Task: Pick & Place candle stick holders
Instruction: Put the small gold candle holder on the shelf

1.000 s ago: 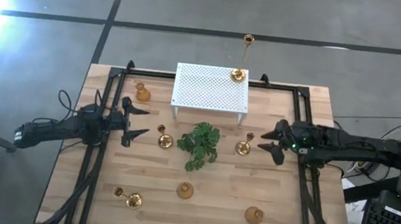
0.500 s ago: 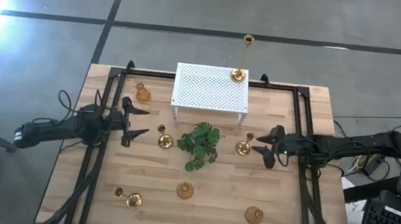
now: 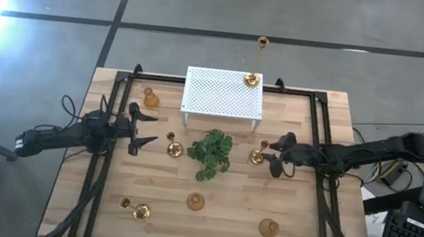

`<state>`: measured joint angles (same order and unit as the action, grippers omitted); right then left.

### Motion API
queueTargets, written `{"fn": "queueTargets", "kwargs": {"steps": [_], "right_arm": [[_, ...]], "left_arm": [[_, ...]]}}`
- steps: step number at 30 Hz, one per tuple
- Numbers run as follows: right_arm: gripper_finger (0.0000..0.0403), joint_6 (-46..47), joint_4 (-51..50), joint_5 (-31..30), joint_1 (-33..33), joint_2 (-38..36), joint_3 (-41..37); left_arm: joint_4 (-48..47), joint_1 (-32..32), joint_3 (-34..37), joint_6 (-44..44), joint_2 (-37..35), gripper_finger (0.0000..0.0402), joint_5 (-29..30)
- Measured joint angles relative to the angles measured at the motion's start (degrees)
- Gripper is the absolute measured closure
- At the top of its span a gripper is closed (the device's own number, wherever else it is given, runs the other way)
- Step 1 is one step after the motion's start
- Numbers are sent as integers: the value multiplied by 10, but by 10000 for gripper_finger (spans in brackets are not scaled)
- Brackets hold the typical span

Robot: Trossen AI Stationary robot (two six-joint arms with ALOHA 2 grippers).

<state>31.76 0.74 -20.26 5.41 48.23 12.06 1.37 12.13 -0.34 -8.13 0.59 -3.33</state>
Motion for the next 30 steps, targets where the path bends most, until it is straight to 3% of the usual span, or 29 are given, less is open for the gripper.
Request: {"fn": "queueTargets", "kwargs": {"steps": [8,21,30], "right_arm": [[207,-3,15,-2,0,74,32],[381,-6,16,-15,-1,103,55],[388,-3,16,-18,0,103,55]], "left_arm": [[0,0,0,0,1,83,0],[0,0,0,0,3,83,0],[0,0,0,0,3,83,0]]}}
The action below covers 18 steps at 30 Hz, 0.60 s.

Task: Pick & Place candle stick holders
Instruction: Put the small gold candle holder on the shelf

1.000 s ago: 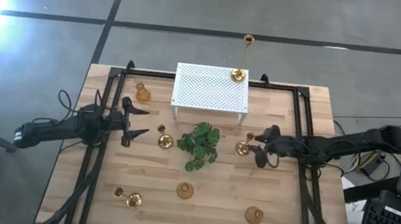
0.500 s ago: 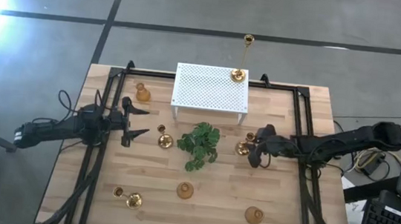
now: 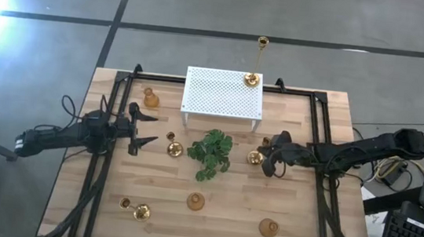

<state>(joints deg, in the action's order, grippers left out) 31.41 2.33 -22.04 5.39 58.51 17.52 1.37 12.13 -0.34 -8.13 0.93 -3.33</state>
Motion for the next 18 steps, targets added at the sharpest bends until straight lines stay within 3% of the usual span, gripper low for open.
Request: {"fn": "queueTargets", "kwargs": {"steps": [18], "right_arm": [[390,13,-5,14,0,-37,-1]], "left_arm": [[0,0,0,0,0,83,0]]}}
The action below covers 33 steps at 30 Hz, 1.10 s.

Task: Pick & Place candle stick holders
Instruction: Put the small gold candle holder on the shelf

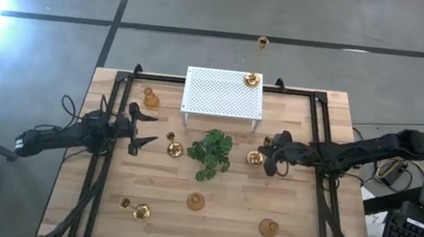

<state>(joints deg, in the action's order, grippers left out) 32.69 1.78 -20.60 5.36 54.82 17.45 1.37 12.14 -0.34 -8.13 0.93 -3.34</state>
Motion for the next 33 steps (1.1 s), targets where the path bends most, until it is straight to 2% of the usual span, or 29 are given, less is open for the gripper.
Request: {"fn": "queueTargets", "kwargs": {"steps": [6,12,15,24,33], "right_arm": [[390,4,-34,1,0,-27,18],[390,-21,-196,0,0,-26,128],[390,-51,-244,-3,0,-21,182],[390,-138,-310,-4,-1,-13,309],[390,-153,-364,-6,-24,16,397]], "left_arm": [[0,0,0,0,0,83,0],[0,0,0,0,0,83,0],[0,0,0,0,0,83,0],[0,0,0,0,0,83,0],[0,0,0,0,0,83,0]]}}
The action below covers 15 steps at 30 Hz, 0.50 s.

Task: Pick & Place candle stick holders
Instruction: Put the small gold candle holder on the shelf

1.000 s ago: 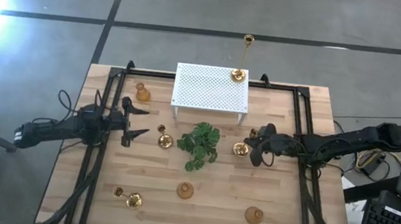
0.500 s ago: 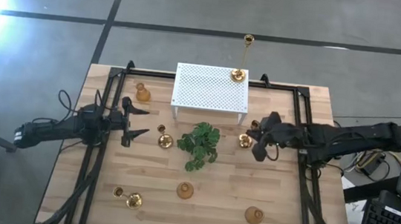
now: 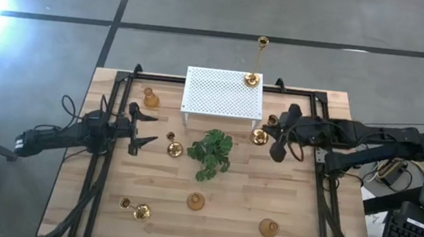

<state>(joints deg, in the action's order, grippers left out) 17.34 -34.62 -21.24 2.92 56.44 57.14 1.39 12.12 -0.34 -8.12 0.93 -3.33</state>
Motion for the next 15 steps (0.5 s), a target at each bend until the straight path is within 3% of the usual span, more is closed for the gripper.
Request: {"fn": "queueTargets", "kwargs": {"steps": [15], "right_arm": [[390,-45,-25,4,-78,148,135]], "left_arm": [[0,0,0,0,0,83,0]]}}
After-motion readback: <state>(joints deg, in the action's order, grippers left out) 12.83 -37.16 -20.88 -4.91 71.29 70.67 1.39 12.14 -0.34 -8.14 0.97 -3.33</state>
